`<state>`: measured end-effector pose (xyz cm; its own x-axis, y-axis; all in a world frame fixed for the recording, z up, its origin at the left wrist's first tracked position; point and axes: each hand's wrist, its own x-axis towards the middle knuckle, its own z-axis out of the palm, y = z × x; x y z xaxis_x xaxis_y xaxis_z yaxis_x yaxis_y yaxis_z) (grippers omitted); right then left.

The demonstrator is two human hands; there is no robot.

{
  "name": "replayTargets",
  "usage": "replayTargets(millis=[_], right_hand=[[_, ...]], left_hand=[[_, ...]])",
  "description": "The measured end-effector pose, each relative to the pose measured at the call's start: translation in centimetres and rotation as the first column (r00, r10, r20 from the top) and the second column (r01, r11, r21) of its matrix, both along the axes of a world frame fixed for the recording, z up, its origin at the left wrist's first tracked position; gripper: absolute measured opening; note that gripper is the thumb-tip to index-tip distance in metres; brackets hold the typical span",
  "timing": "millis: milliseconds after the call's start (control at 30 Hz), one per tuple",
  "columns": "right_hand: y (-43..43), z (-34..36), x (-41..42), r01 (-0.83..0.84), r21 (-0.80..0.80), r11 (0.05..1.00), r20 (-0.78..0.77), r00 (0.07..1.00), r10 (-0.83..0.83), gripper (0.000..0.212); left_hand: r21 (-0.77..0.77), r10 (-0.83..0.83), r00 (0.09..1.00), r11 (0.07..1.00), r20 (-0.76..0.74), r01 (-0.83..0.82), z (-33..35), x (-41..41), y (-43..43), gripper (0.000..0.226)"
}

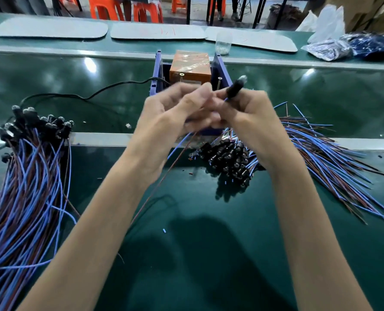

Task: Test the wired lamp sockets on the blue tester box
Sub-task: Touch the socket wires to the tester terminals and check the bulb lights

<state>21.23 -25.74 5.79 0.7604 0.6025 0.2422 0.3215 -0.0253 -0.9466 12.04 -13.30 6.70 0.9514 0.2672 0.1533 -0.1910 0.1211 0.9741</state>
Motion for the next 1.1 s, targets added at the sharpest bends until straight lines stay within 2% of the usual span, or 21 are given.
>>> replayTargets(millis=[67,100,133,200,300,433,500,567,667,767,833,900,967,1100], right_hand=[[-0.5,0.4,0.2,0.065,0.079,0.995,-0.005,0.998,-0.065,0.011],[-0.7,0.7,0.2,0.059,0.099,0.993,-0.01,0.998,-0.059,0.014],[-1.0,1.0,0.2,0.041,0.102,0.994,-0.008,0.999,-0.04,0.017],[-1.4,1.5,0.1,0.015,0.114,0.993,0.001,1.0,-0.015,0.022],[-2.2,2.1,0.3,0.032,0.214,0.976,-0.081,0.997,-0.014,0.028],[-2.8,2.4,0.7,0.118,0.304,0.945,-0.23,0.972,-0.047,0.032],[-3.0,2.3,1.0,0.191,0.319,0.928,-0.287,0.953,-0.097,0.032],[-3.3,2.3,1.4,0.263,0.287,0.921,-0.299,0.938,-0.175,0.033],[-3.7,2.1,1.8,0.344,0.228,0.911,-0.255,0.924,-0.285,0.033],[-3.9,1.9,1.7,0.348,0.178,0.92,-0.195,0.929,-0.314,0.026],[-3.7,1.8,1.5,0.314,0.153,0.937,-0.182,0.941,-0.285,0.025],[-3.5,1.8,1.3,0.268,0.136,0.954,-0.176,0.954,-0.243,0.025],[-3.3,1.8,1.1,0.216,0.113,0.97,-0.171,0.966,-0.195,0.022],[-3.4,1.7,1.0,0.145,0.102,0.984,-0.197,0.973,-0.123,0.02]], left_hand=[[-0.005,-0.175,0.949,0.984,-0.264,0.181,-0.1,0.2,-0.2,0.056],[-0.046,-0.213,0.901,0.976,-0.378,0.211,-0.3,0.4,-0.3,0.068],[-0.126,-0.213,0.872,0.976,-0.441,0.175,-0.5,0.6,-0.5,0.075],[-0.341,-0.161,0.887,0.94,-0.432,0.005,-0.8,1.2,-0.5,0.078],[-0.629,0.007,0.948,0.746,-0.32,-0.217,-0.9,1.5,0.2,0.065],[-0.803,0.274,0.91,0.438,-0.311,-0.406,-1.1,1.3,1.7,0.051],[-0.83,0.354,0.891,0.374,-0.284,-0.413,-1.0,1.1,2.1,0.048],[-0.798,0.419,0.874,0.424,-0.246,-0.428,-0.8,1.1,2.1,0.047],[-0.629,0.46,0.868,0.622,-0.189,-0.467,-0.9,1.0,1.7,0.052],[-0.399,0.325,0.942,0.855,-0.086,-0.331,-1.0,1.0,0.8,0.059],[-0.143,0.249,0.965,0.955,-0.087,-0.259,-1.3,1.2,0.0,0.057],[0.068,0.217,0.969,0.975,-0.121,-0.21,-1.6,1.3,-0.6,0.054],[0.201,0.198,0.976,0.963,-0.093,-0.177,-1.9,1.3,-0.9,0.049],[0.325,0.132,0.991,0.938,-0.008,-0.122,-2.1,1.1,-0.9,0.044]])
